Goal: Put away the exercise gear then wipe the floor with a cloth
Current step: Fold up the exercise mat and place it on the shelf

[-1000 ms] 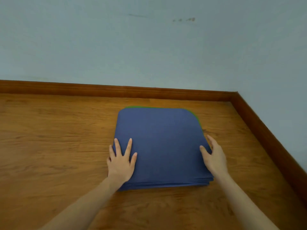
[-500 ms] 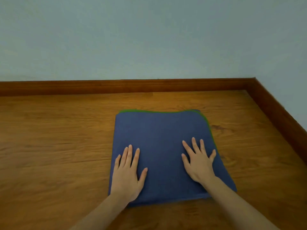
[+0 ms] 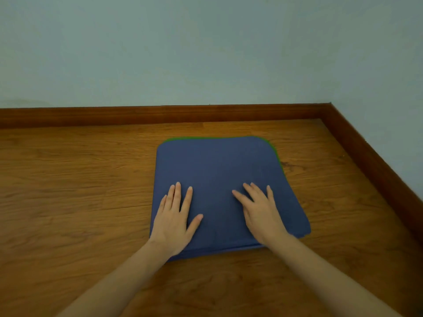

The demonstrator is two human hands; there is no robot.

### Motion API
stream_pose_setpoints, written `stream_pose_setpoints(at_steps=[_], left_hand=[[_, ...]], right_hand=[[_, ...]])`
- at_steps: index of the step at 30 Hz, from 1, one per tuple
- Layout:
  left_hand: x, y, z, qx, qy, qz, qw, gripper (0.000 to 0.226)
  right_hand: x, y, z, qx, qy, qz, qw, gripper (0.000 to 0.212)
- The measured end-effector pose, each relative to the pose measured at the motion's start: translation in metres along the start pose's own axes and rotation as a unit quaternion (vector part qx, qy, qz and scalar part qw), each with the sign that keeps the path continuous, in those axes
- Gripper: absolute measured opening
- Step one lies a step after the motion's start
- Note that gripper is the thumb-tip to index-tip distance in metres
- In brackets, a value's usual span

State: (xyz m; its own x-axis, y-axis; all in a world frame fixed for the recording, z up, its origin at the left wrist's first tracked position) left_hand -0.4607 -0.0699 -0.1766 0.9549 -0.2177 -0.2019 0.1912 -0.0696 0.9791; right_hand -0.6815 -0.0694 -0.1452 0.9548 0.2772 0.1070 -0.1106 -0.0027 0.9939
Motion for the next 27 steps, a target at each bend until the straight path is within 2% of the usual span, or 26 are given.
stream_pose_setpoints(at_steps=[2,4,6,9,12,18,21,23,27], left_hand=[[-0.004,0.001,-0.029,-0.020,-0.069,0.010,0.997,0.079],[-0.004,-0.012,-0.056,-0.017,-0.138,0.038,0.990,0.080],[0.000,-0.024,-0.069,-0.001,-0.149,0.068,0.987,0.092],[0.002,-0.037,-0.069,0.030,-0.123,0.099,0.987,0.117],[-0.001,-0.044,-0.064,0.059,-0.110,0.105,0.987,0.130],[0.000,-0.047,-0.044,0.049,-0.094,0.101,0.989,0.133],[-0.005,-0.045,-0.037,0.052,-0.088,0.097,0.990,0.127],[-0.009,-0.045,-0.033,0.070,-0.092,0.112,0.987,0.123],[-0.020,-0.045,-0.029,0.089,-0.094,0.142,0.981,0.124]], right_hand=[[0.016,-0.007,-0.037,-0.081,0.101,0.014,0.991,0.039],[0.028,-0.020,-0.063,-0.066,0.193,-0.020,0.979,0.040],[0.032,-0.032,-0.074,-0.027,0.222,-0.065,0.973,0.047],[0.029,-0.045,-0.074,0.035,0.206,-0.096,0.973,0.076],[0.026,-0.056,-0.068,0.096,0.187,-0.112,0.971,0.103],[0.025,-0.063,-0.043,0.124,0.114,-0.100,0.981,0.127],[0.025,-0.065,-0.033,0.152,0.072,-0.067,0.983,0.141],[0.027,-0.066,-0.030,0.177,0.070,-0.079,0.979,0.139],[0.040,-0.065,-0.024,0.173,0.057,-0.128,0.975,0.110]])
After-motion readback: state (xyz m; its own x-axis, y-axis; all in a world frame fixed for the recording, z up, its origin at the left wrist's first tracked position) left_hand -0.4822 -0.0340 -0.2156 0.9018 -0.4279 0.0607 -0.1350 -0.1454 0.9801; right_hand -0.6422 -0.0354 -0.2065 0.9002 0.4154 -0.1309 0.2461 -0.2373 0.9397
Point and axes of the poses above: each hand's wrist, its own z-axis towards the middle knuckle, its own y-axis out of the back of the hand, x = y × z, the point moved 2 cm from there along z, towards the middle knuckle, and after that the axes turned 5 degrees about y, right-handed, at the moved point
